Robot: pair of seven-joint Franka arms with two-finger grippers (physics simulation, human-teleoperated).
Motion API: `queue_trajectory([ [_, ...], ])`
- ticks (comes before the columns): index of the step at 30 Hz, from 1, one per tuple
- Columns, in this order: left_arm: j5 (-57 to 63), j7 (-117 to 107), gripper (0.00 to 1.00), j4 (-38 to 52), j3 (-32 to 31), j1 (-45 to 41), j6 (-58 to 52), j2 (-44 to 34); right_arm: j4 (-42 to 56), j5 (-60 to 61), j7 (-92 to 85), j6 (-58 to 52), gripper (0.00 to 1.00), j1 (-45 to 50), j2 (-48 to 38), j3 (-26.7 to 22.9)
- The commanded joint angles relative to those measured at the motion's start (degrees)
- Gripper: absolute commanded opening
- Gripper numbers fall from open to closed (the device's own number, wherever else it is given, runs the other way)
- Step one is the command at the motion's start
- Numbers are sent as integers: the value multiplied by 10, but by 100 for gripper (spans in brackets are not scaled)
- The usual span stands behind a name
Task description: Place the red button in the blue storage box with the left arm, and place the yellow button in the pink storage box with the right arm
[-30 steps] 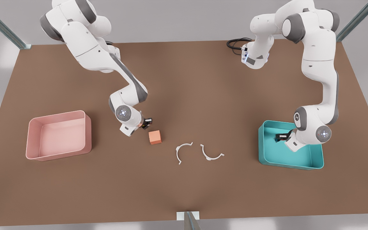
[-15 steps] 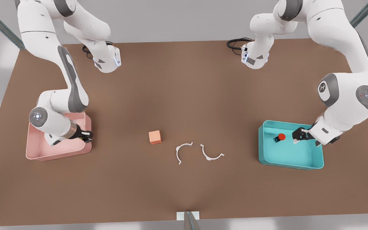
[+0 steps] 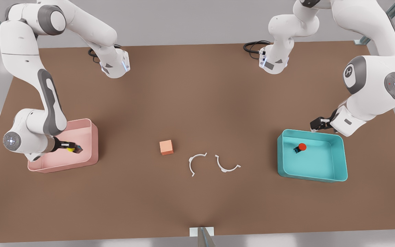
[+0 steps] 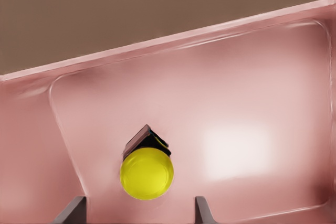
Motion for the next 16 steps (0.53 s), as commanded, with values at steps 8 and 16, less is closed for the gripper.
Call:
queue_trajectory([
  [8,0,-70,100,0,0,-6,-5,-1,264,-3,-58,-182,100,3,-59,148],
  [16,0,-69,100,0,0,-6,-5,-1,137,84,11,-197,100,334,-211,-206],
])
